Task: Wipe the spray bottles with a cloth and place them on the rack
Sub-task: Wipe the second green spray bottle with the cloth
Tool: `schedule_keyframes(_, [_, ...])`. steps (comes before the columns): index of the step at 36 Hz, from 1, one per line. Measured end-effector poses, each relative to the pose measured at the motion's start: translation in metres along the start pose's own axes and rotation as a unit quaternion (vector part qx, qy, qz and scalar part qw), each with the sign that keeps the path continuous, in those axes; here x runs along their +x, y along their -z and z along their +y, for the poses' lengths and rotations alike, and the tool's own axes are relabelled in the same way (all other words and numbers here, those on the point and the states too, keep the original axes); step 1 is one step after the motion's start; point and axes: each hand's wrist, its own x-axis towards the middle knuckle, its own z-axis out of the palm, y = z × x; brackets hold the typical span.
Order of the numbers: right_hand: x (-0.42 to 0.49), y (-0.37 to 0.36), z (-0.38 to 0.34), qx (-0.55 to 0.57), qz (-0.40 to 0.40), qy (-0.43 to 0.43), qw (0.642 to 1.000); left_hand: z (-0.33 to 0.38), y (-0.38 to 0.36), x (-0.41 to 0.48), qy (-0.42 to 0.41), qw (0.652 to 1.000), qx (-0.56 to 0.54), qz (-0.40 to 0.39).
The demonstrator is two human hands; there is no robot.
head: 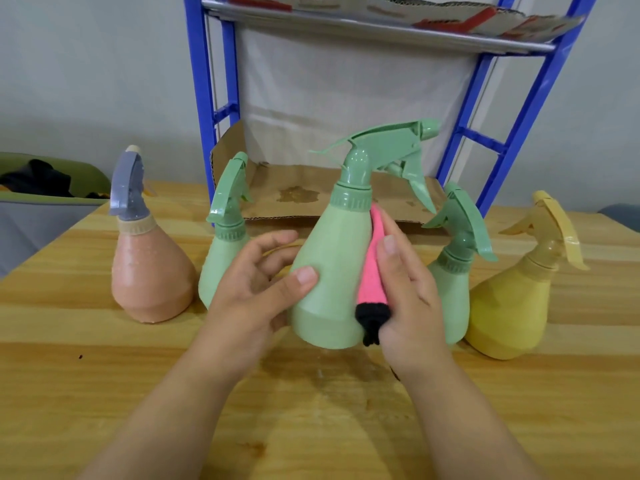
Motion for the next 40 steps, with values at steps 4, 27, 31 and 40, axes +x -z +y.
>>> schedule_keyframes(4, [0.0, 0.003, -0.001, 0.029, 0.007, -0.03, 0.999, -0.003, -0.002, -0.001, -0.003, 1.0, -0.004, -0.003])
schedule_keyframes(27, [0.001, -0.004, 0.011, -0.13, 0.065, 0.036, 0.989, -0.01, -0.007, 0.0, -0.004, 0.995, 0.097, 0.006])
schedule_keyframes(31, [0.0, -0.002, 0.012, -0.142, 0.046, 0.031, 0.988, -0.007, -0.004, 0.0, 0.0, 0.998, 0.06, -0.001])
schedule_keyframes(40, [0.002, 0.005, 0.006, -0.035, 0.045, -0.021, 0.998, -0.006, -0.006, -0.003, 0.037, 0.999, 0.038, 0.002])
